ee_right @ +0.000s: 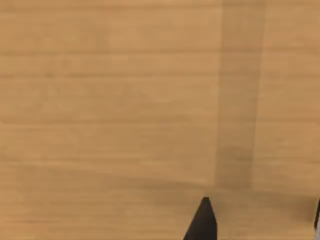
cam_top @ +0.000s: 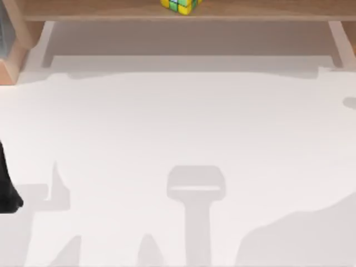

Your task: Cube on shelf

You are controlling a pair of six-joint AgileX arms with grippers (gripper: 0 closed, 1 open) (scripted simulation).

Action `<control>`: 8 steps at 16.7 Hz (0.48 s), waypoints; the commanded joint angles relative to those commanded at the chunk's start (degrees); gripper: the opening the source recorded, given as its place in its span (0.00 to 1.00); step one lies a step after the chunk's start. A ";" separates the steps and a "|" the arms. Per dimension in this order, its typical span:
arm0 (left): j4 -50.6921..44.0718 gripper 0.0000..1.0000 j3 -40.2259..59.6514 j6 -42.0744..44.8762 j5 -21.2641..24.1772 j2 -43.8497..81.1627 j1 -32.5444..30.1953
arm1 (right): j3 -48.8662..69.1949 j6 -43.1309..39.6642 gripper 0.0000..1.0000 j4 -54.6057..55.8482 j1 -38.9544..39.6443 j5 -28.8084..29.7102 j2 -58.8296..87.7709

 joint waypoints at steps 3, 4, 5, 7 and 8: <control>0.00 1.00 0.00 0.00 0.00 0.00 0.00 | 0.00 0.00 0.98 0.00 0.00 0.00 0.00; 0.00 1.00 0.00 0.00 0.00 0.00 0.00 | 0.00 0.00 1.00 0.00 0.00 0.00 0.00; 0.00 1.00 0.00 0.00 0.00 0.00 0.00 | 0.00 0.00 1.00 0.00 0.00 0.00 0.00; 0.00 1.00 0.00 0.00 0.00 0.00 0.00 | 0.00 0.00 1.00 0.00 0.00 0.00 0.00; 0.00 1.00 0.00 0.00 0.00 0.00 0.00 | 0.00 0.00 1.00 0.00 0.00 0.00 0.00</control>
